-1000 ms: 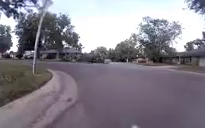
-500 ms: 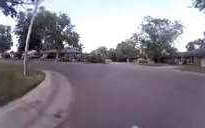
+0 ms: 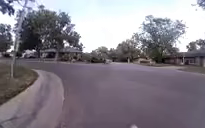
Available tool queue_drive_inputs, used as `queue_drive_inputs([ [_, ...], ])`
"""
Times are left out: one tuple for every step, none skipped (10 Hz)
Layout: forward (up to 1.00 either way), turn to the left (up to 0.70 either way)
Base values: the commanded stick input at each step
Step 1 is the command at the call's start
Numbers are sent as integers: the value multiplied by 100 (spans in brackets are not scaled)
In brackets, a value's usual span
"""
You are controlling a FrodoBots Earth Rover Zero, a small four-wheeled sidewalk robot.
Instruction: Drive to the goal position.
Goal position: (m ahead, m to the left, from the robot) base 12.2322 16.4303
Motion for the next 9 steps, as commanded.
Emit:
queue_drive_inputs([
  [100,40],
  [100,40],
  [100,40],
  [100,40],
  [100,36],
  [100,4],
  [100,1],
  [100,0],
  [100,0],
])
